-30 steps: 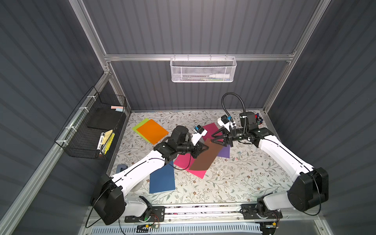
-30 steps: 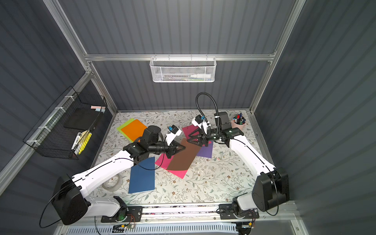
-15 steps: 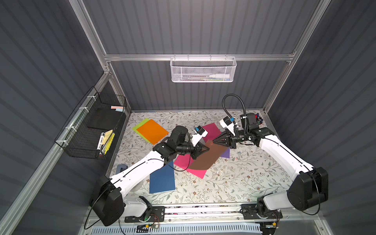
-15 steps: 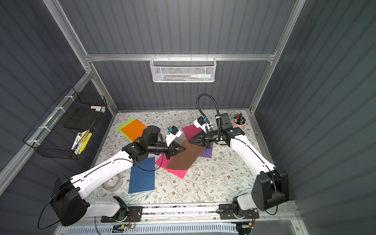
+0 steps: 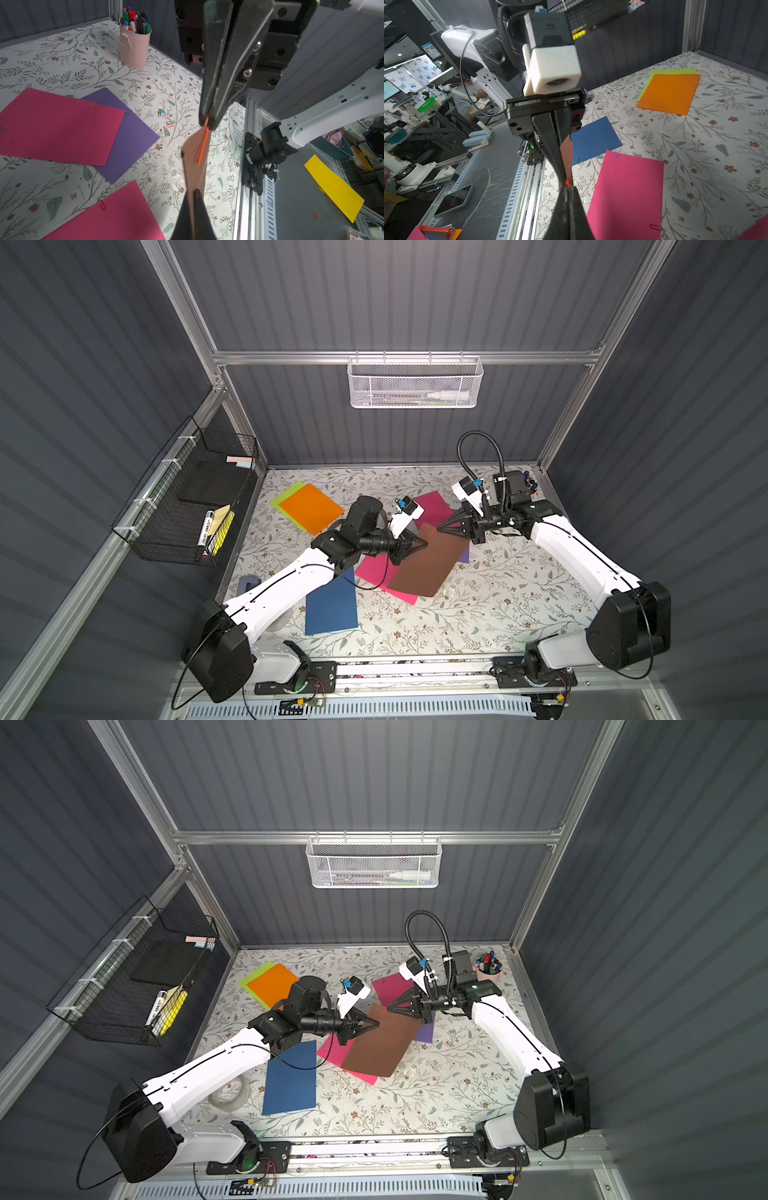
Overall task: Unclip the paperclips from the documents
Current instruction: Remove the paper clip from the document.
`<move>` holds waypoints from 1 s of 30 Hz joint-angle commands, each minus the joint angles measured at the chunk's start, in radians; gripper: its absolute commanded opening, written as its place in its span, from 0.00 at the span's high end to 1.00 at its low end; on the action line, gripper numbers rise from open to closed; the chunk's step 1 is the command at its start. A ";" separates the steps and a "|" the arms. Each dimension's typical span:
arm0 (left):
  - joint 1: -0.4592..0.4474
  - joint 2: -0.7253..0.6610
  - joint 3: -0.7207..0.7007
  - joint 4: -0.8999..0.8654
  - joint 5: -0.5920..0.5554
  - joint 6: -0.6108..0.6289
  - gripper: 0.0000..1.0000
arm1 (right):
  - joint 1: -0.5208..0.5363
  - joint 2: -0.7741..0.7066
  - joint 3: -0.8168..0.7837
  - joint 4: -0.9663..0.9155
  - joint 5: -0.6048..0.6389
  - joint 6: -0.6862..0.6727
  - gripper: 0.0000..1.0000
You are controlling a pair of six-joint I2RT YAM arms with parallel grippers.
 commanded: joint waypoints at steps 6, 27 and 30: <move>0.001 0.041 0.018 -0.028 0.017 0.027 1.00 | -0.028 0.025 0.003 0.016 -0.027 0.029 0.96; 0.001 0.072 0.043 -0.066 -0.020 0.050 1.00 | -0.125 0.046 -0.022 0.130 0.283 0.287 1.00; 0.003 0.038 0.035 -0.023 -0.047 0.011 1.00 | -0.189 0.044 -0.126 0.196 0.427 0.442 1.00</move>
